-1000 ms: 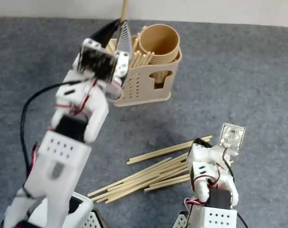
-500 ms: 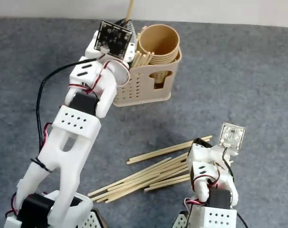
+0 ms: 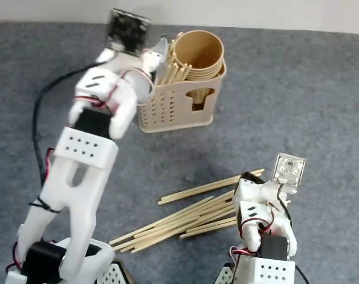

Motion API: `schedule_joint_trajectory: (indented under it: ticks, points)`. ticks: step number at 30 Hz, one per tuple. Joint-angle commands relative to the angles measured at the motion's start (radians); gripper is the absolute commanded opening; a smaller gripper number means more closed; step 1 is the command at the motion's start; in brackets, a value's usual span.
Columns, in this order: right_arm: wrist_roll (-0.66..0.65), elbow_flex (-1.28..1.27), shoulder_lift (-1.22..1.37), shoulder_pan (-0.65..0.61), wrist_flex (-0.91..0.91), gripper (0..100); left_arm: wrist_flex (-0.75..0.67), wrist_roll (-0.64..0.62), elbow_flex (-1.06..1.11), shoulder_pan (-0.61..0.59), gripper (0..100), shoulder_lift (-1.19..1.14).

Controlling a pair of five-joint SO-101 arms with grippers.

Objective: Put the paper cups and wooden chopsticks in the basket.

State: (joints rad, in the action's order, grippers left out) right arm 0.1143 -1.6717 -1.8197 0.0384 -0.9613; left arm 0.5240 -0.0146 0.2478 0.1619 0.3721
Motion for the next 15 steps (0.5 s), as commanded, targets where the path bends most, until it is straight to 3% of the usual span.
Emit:
schedule_joint_trajectory:
  ticks: [1, 8, 15]
  points:
    - [-0.009, -0.137, -0.018, 0.01, 0.024, 0.5, 0.129, -0.029, -0.133, -0.013, 17, 0.012]
    - [-0.009, -0.137, -0.018, 0.01, 0.024, 0.5, 0.331, -0.029, -0.208, -0.005, 17, 0.012]
    - [-0.009, -0.137, -0.018, 0.01, 0.024, 0.5, 0.446, -0.029, -0.16, -0.001, 17, 0.11]
